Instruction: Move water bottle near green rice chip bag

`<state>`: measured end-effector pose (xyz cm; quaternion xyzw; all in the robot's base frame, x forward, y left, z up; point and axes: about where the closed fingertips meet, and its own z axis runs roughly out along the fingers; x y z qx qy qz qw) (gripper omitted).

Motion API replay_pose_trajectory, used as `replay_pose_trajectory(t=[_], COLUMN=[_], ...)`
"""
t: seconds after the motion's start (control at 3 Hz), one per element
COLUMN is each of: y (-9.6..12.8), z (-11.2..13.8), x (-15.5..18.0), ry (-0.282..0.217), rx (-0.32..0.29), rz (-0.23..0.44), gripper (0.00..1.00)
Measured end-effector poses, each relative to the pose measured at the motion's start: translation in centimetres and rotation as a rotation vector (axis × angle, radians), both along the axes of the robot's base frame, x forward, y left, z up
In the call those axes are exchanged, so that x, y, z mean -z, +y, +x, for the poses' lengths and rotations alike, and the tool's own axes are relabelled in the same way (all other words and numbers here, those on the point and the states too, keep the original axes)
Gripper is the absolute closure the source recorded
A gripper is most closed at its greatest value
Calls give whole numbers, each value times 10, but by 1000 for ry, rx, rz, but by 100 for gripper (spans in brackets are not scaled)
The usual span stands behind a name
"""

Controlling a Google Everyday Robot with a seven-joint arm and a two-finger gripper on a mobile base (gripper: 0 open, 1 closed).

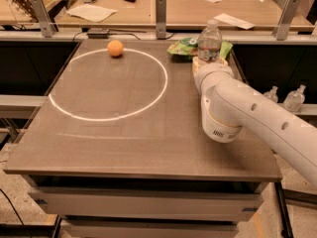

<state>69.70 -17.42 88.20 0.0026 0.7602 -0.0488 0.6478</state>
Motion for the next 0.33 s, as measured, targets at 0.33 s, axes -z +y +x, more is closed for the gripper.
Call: replay_pose_trajectory(t=[0.33], y=[0], z=[-1], x=[0], ry=[4], rx=[0], rz=[8], gripper=[14])
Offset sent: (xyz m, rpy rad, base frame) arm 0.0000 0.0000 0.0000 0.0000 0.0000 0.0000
